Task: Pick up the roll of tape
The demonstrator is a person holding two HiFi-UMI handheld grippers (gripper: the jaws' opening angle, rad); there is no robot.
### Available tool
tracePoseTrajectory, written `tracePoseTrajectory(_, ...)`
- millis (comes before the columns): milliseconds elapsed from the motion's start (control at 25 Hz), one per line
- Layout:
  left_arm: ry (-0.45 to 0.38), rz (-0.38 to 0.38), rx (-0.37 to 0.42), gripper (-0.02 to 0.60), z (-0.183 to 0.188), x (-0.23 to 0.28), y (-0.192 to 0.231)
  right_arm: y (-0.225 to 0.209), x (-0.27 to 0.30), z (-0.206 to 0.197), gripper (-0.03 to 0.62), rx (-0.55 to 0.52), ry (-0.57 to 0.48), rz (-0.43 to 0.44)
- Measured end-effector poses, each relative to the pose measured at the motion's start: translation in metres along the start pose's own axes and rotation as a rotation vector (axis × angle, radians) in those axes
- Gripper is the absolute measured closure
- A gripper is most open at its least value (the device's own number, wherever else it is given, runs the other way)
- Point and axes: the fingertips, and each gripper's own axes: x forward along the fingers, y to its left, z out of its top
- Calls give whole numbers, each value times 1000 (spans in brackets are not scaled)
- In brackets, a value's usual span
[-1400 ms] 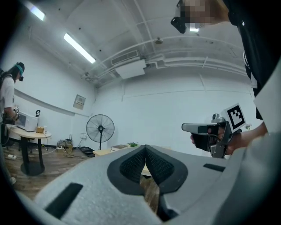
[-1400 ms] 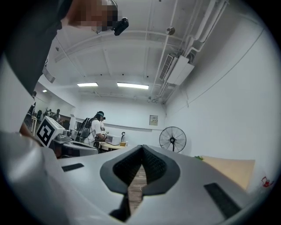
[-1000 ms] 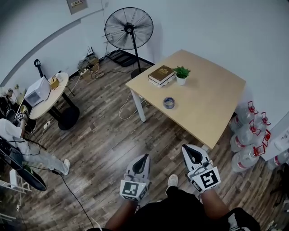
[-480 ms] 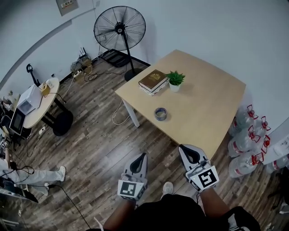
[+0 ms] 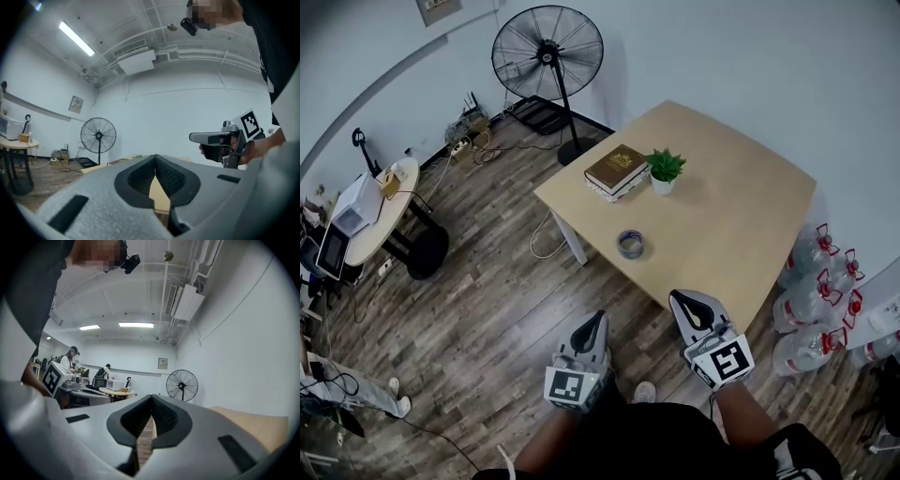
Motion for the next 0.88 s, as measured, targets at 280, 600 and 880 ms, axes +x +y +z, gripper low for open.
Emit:
tracePoseTrajectory(280, 16, -28, 8, 582, -11, 46, 32, -26, 46, -11, 600, 7, 16, -16)
tracePoseTrajectory(600, 47, -102, 42, 581, -6, 117, 86, -79, 119, -10, 600, 3, 20, -99)
tracePoseTrajectory(880, 73, -178, 15, 583, -13, 160, 138, -101, 174, -13, 600, -1, 46, -181)
